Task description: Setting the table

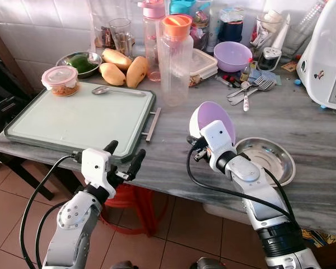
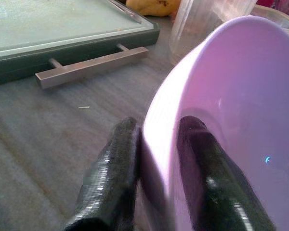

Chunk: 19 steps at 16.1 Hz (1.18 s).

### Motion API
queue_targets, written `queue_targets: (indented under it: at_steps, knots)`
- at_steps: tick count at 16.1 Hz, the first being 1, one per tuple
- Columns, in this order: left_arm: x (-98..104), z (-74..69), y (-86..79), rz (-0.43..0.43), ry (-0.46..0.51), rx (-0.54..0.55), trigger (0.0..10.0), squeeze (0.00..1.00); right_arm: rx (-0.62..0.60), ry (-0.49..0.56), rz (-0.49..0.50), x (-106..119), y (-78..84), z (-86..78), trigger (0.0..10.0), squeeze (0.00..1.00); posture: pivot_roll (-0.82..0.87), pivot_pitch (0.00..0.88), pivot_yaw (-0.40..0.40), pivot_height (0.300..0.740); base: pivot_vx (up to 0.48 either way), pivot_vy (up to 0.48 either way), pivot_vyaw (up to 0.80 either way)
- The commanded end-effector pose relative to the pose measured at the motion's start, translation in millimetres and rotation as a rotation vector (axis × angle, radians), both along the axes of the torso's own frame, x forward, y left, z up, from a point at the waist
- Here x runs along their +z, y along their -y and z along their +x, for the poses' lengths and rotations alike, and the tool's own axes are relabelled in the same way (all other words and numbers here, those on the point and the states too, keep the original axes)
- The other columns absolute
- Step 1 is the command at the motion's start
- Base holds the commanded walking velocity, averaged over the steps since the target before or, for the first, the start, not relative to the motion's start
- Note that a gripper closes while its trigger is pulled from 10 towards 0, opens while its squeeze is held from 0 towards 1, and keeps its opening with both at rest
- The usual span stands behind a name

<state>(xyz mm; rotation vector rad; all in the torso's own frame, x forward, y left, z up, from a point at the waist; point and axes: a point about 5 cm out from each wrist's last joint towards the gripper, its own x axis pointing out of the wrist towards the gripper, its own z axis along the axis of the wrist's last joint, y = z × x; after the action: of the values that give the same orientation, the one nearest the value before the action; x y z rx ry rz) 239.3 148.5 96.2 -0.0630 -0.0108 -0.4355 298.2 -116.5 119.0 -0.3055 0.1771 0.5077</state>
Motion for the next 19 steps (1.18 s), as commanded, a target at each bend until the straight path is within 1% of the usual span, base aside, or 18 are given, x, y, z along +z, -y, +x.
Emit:
queue_targets:
  at_steps: [1, 2, 5, 8, 10, 12, 13, 14, 15, 16, 17, 19]
  knots:
    - [-2, 1.3, -0.7, 0.012, -0.021, -0.001, 10.0, 0.0, 0.002, 0.02, 0.007, 8, 1.4, 1.2, 10.0, 1.0, -0.05, 0.0, 0.037, 0.74, 0.0, 0.0, 0.0]
    - [-3, 1.1, -0.2, 0.014, -0.025, -0.003, 10.0, 0.0, 0.003, 0.003, 0.007, 6, 1.6, 0.8, 10.0, 1.0, -0.05, 0.0, 0.038, 0.74, 0.0, 0.0, 0.0]
    - [-5, 0.5, -0.2, 0.026, -0.037, -0.003, 10.0, 0.0, 0.0, 0.007, -0.003, 5, 1.9, 1.5, 10.0, 1.0, -0.05, 0.0, 0.038, 0.74, 0.0, 0.0, 0.0]
    - [-5, 0.6, 0.4, 0.027, -0.041, -0.005, 10.0, 0.0, -0.002, 0.045, -0.004, 12, 3.5, 5.3, 10.0, 1.0, -0.05, 0.0, 0.038, 0.74, 0.0, 0.0, 0.0]
    - [-6, 0.8, 0.9, 0.029, -0.046, -0.006, 10.0, 0.0, -0.004, 0.05, 0.003, 16, 5.1, 6.3, 10.0, 1.0, -0.05, 0.0, 0.038, 0.74, 0.0, 0.0, 0.0]
    - [-7, 0.8, 1.4, 0.034, -0.052, -0.011, 10.0, 0.0, 0.022, 0.056, 0.017, 20, 2.8, 4.1, 10.0, 1.0, -0.06, 0.0, 0.041, 0.74, 0.0, 0.0, 0.0]
    - [-8, 1.0, 1.3, 0.05, -0.062, -0.014, 10.0, 0.0, 0.055, 0.05, 0.018, 21, -0.2, 1.5, 10.0, 1.0, -0.06, 0.0, 0.042, 0.74, 0.0, 0.0, 0.0]
    - [-8, 1.2, 1.3, 0.047, -0.062, -0.013, 10.0, 0.0, 0.059, 0.045, 0.017, 21, -0.5, 1.0, 10.0, 1.0, -0.06, 0.0, 0.043, 0.74, 0.0, 0.0, 0.0]
    - [-9, 1.5, 1.4, 0.046, -0.062, -0.013, 10.0, 0.0, 0.059, 0.03, 0.009, 20, 0.6, 0.9, 10.0, 1.0, -0.06, 0.0, 0.043, 0.74, 0.0, 0.0, 0.0]
    - [-9, 2.1, 1.4, 0.049, -0.066, -0.016, 10.0, 0.0, 0.052, -0.014, -0.005, 14, 3.5, 0.6, 10.0, 1.0, -0.06, 0.0, 0.044, 0.74, 0.0, 0.0, 0.0]
    - [-9, 2.3, 1.8, 0.049, -0.067, -0.017, 10.0, 0.0, 0.044, -0.018, -0.026, 11, 6.2, 1.1, 10.0, 1.0, -0.06, 0.0, 0.043, 0.74, 0.0, 0.0, 0.0]
    - [-11, 2.5, 2.5, 0.055, -0.076, -0.021, 10.0, 0.0, 0.021, -0.089, -0.052, -1, 12.6, 0.7, 10.0, 1.0, -0.06, 0.0, 0.043, 0.74, 0.0, 0.0, 0.0]
